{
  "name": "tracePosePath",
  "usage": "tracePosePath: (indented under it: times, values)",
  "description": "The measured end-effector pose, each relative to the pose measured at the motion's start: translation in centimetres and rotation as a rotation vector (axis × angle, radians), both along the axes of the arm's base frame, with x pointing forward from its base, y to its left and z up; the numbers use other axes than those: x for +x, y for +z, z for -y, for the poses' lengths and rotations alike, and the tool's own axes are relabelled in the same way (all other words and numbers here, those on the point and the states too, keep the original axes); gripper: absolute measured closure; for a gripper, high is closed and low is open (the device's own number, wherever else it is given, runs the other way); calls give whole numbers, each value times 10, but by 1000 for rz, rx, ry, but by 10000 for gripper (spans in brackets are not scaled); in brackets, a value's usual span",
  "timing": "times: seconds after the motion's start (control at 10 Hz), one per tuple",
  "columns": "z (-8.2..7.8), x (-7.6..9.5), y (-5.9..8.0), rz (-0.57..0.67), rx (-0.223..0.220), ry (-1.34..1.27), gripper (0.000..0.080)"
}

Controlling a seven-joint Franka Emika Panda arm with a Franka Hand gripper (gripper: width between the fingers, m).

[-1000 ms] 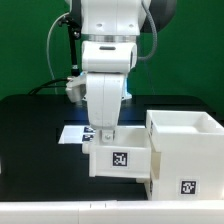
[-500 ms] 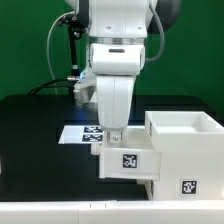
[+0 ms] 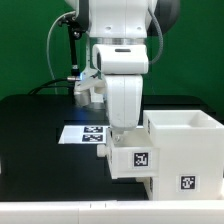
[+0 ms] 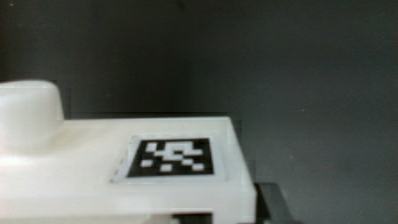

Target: Assemble drawer

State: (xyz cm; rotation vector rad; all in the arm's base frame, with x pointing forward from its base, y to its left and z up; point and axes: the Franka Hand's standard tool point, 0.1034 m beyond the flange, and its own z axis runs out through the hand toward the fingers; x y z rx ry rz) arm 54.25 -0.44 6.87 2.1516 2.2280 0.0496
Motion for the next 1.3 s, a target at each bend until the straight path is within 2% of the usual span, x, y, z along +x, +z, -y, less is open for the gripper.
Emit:
tracePosePath:
  times: [0.3, 0.7, 1.0, 1.1, 1.2, 1.3]
  values:
    - [-1, 0, 0, 0, 0, -3, 760]
    - [-24, 1, 0, -6, 6, 9, 760]
    - [-23, 0, 0, -9, 6, 8, 760]
    - [-23, 0, 0, -9, 6, 7, 691]
    - [-23, 0, 1, -14, 4, 7, 691]
    - [-21, 3, 11, -34, -8, 7, 491]
